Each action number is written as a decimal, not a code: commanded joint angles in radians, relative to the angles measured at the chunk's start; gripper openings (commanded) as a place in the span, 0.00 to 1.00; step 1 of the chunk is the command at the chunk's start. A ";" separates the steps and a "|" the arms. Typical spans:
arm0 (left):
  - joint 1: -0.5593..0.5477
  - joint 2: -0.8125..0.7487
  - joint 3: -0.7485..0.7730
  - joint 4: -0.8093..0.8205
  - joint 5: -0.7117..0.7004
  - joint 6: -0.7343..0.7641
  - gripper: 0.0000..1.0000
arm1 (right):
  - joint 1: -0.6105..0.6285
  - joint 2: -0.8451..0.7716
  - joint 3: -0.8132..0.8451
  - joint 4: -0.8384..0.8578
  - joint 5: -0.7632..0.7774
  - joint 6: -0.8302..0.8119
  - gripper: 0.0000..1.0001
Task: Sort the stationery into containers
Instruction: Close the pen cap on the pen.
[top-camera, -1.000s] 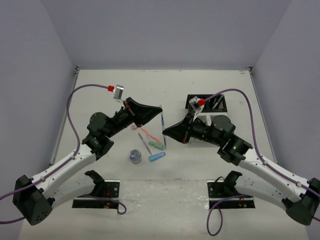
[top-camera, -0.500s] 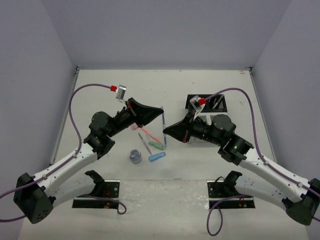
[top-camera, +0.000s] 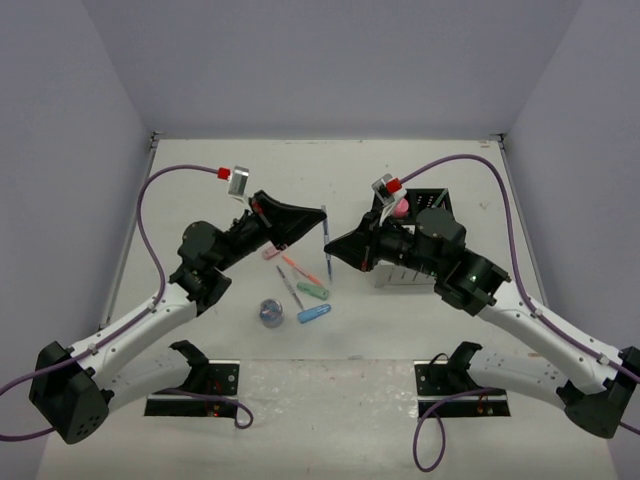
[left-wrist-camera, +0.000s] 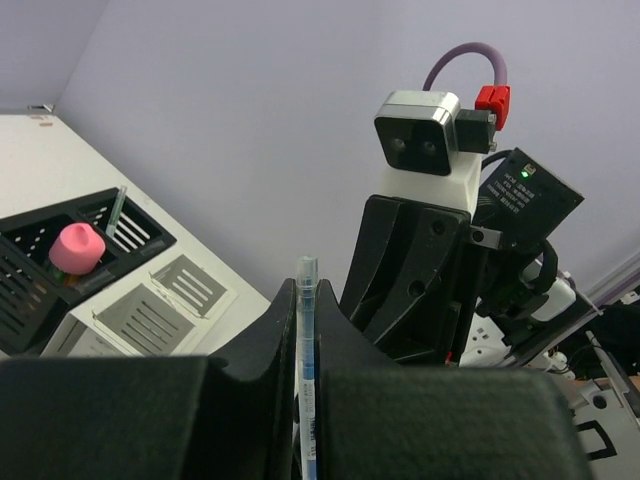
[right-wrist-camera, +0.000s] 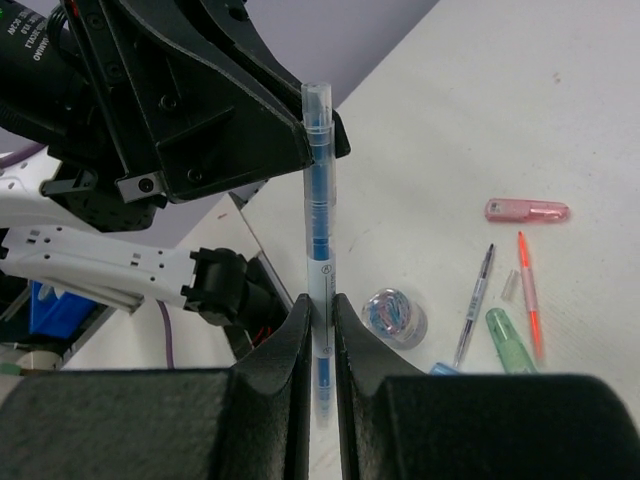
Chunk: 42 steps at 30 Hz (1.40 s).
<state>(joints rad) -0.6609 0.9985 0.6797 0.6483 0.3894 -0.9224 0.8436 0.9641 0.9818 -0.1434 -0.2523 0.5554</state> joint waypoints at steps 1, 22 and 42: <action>-0.011 0.002 0.014 -0.125 0.059 0.054 0.08 | -0.005 0.015 0.104 0.117 0.010 -0.064 0.00; -0.011 -0.031 0.053 -0.094 0.103 0.089 0.00 | -0.006 0.101 0.067 0.137 -0.175 -0.099 0.25; -0.010 -0.068 0.257 -0.326 -0.053 0.246 0.64 | 0.004 0.152 0.059 0.195 -0.275 -0.058 0.00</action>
<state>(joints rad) -0.6701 0.9473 0.8018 0.3946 0.4024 -0.7701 0.8381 1.1183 1.0116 0.0097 -0.4828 0.4963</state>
